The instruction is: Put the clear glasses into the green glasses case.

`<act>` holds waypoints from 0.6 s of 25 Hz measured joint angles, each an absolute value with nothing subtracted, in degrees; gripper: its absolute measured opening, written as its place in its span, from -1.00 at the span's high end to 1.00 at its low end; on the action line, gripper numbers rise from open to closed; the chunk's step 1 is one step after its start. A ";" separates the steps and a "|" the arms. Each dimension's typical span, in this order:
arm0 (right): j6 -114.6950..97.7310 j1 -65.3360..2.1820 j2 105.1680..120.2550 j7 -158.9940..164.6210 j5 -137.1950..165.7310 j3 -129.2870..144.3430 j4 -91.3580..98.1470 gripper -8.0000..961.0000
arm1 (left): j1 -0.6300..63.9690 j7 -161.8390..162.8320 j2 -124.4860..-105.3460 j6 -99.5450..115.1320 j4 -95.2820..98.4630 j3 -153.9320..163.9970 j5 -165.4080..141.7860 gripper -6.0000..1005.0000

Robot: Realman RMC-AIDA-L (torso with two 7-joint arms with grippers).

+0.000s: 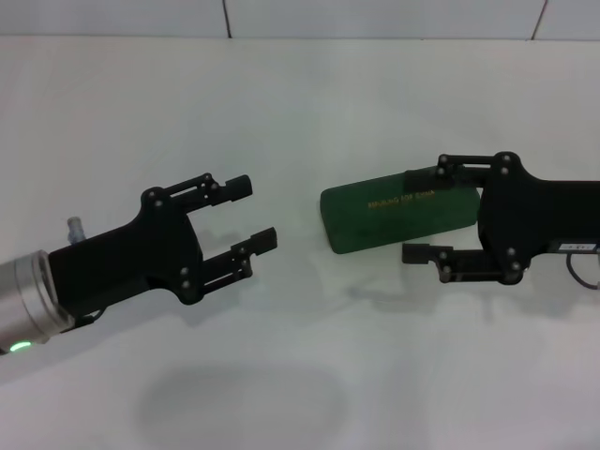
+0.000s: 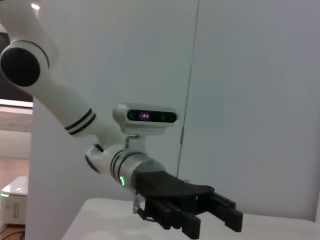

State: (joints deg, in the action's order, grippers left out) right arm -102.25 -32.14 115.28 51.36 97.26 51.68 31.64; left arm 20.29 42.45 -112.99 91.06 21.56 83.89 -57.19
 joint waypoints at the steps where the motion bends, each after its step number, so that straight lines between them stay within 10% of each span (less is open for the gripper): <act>1: -102.18 -32.37 115.30 51.13 97.25 51.82 31.54 -0.39 | 20.34 42.51 -112.89 91.14 21.66 83.89 -57.29 -0.25; 15: -101.43 -32.80 115.46 47.71 97.24 54.33 29.81 -0.39 | 20.10 43.91 -112.05 91.60 21.88 83.84 -57.48 -0.25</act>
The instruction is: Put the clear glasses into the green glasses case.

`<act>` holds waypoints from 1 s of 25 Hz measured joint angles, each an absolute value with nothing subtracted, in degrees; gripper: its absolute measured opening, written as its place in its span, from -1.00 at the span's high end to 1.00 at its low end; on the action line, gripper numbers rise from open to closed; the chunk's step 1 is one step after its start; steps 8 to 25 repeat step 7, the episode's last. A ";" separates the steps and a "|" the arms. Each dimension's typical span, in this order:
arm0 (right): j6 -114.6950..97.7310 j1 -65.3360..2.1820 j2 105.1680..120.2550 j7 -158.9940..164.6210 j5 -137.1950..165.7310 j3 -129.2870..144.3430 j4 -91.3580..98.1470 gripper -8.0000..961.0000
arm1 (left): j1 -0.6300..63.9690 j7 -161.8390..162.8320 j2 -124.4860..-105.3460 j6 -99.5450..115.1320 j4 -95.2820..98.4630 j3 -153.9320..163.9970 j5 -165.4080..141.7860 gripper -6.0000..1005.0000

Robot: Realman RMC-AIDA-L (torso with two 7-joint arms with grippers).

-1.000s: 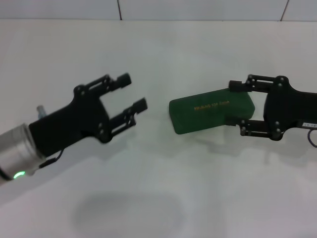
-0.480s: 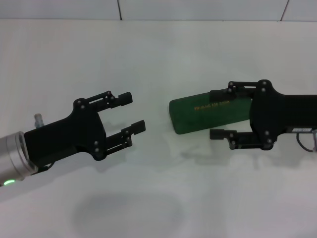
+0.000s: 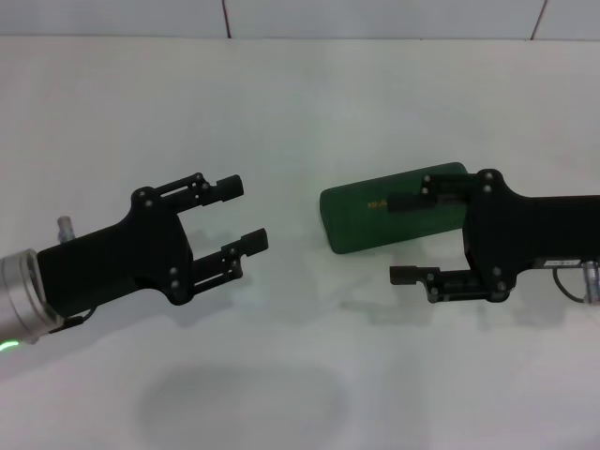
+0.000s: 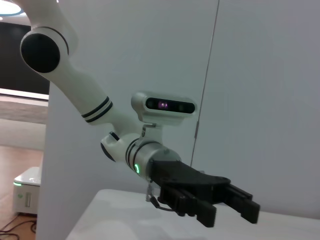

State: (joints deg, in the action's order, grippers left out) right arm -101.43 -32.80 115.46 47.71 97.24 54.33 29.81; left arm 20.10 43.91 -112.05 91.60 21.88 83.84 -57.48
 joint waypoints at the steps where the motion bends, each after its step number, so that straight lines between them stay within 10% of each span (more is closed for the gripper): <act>1: -101.22 -32.80 115.47 47.70 97.24 54.33 29.78 -0.39 | 20.11 43.91 -112.06 91.60 21.80 83.84 -57.53 -0.25; 25: -99.33 -32.76 115.48 47.67 97.19 54.78 29.71 -0.39 | 20.27 44.29 -112.11 91.62 21.90 83.85 -58.19 -0.25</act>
